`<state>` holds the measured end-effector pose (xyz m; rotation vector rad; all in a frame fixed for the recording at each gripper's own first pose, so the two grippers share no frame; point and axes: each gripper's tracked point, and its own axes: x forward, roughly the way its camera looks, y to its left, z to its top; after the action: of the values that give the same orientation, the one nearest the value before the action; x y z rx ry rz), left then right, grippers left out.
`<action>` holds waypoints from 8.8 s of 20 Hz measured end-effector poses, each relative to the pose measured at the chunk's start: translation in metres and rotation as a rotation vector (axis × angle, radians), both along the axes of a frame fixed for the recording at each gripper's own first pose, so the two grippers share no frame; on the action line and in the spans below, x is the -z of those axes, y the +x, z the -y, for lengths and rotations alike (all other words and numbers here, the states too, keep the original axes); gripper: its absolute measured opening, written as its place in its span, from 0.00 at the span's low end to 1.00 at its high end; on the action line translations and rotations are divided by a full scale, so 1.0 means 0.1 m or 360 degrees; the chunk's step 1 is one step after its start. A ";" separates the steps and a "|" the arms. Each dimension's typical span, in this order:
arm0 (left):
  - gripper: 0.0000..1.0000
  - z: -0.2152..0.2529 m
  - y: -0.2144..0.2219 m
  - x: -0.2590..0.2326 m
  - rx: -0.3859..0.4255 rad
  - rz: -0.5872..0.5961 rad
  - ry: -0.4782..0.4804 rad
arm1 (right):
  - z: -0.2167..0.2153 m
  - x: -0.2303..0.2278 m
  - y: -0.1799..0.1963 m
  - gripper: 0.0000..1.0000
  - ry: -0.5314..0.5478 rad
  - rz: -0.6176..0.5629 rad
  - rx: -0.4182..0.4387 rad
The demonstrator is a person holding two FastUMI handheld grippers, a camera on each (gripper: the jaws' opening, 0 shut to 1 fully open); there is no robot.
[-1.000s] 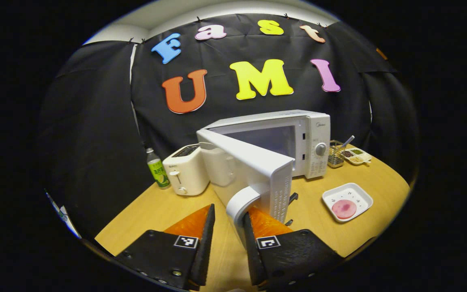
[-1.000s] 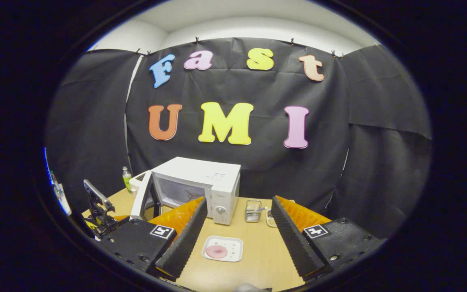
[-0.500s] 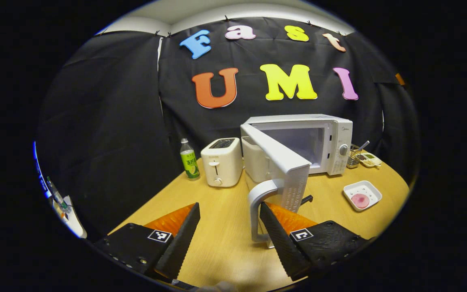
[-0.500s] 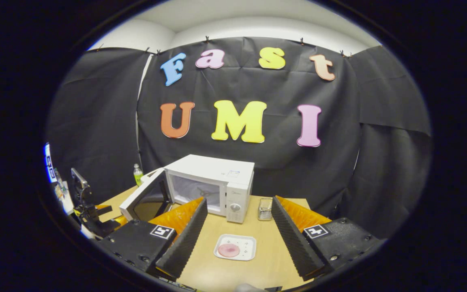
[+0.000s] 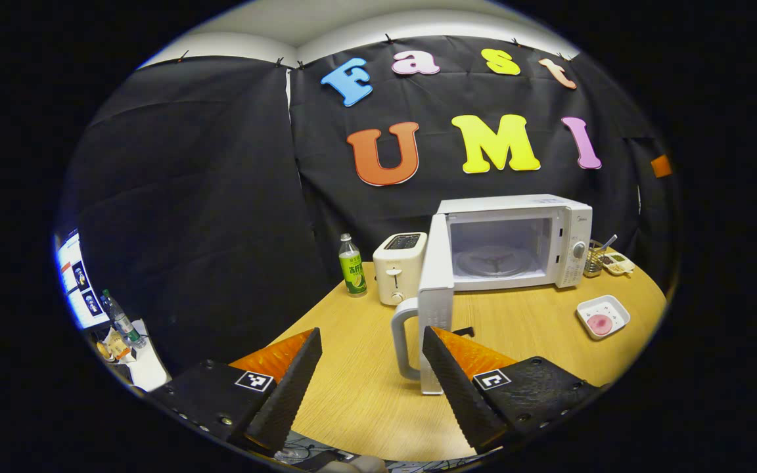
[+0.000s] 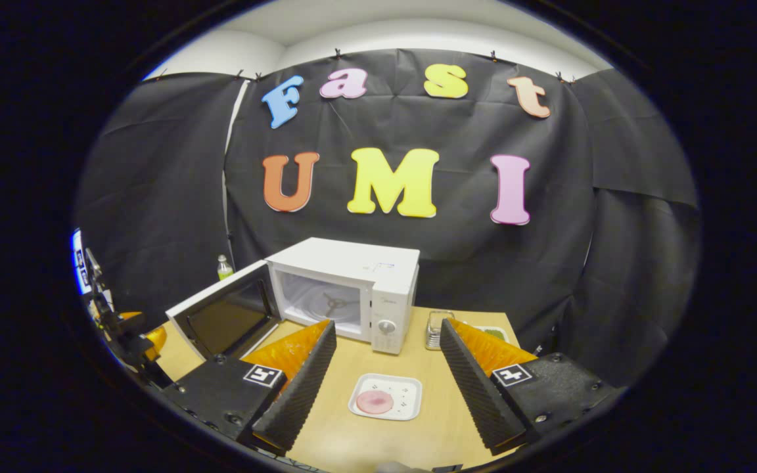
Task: Open the microwave oven with the left hand, put the food in, and close the microwave oven.
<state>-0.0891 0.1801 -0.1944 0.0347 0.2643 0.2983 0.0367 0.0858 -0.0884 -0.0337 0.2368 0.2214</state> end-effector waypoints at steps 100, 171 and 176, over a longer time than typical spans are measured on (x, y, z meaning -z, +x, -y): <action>0.95 -0.04 0.43 -0.81 0.0103 0.0113 -0.0038 | -1.62 -0.07 1.20 1.00 0.0364 -0.0005 -0.0077; 0.00 2.73 2.47 0.33 0.1036 0.0020 -0.0104 | 1.13 -0.35 -0.02 1.00 0.0295 -0.0185 0.0658; 0.00 2.97 2.89 0.27 0.1047 0.0046 -0.0098 | 1.28 -0.34 -0.02 1.00 0.0287 -0.0202 0.0715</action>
<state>0.1997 -0.1173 -0.2215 0.0542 0.2199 -0.3631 0.0349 -0.0417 -0.0543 0.2119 0.3434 -0.2039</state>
